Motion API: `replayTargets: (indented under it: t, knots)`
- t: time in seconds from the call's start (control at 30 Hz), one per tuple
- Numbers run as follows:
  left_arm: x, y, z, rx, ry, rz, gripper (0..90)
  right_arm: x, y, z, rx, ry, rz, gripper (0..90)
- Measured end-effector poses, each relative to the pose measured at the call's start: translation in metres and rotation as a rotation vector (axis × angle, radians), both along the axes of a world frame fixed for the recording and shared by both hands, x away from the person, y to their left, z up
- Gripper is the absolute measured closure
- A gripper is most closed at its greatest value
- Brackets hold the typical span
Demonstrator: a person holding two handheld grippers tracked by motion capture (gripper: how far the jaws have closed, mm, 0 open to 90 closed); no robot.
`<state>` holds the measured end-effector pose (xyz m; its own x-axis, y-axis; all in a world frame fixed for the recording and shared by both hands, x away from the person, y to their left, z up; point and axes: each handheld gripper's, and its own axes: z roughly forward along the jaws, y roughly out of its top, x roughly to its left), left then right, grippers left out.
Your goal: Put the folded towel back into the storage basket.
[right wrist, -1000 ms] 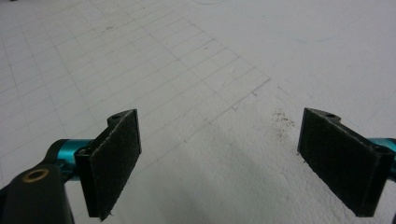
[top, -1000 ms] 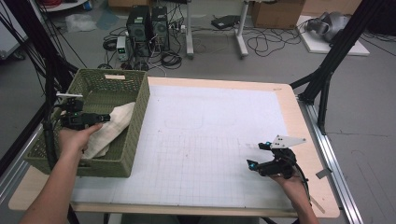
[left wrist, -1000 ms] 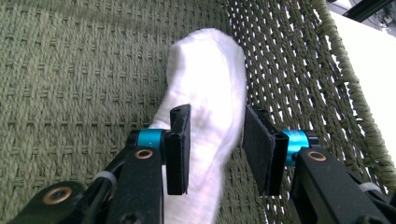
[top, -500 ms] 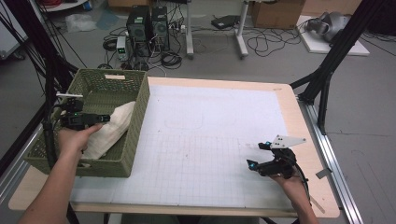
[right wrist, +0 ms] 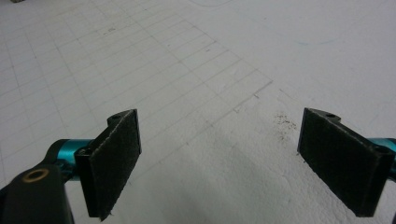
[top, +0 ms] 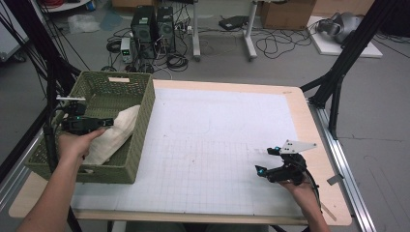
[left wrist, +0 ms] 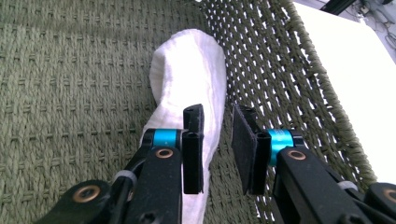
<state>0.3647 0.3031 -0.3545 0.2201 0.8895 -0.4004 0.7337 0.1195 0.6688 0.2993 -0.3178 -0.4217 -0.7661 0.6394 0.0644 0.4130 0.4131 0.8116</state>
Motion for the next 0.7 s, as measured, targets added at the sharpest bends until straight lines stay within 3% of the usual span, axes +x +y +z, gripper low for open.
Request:
replayTargets:
  t: [0.7]
  knots:
    - [-0.011,-0.004,0.013,-0.031,-0.099,-0.078,70.4,0.001,-0.001,0.0,0.007,-0.006,0.001,12.6]
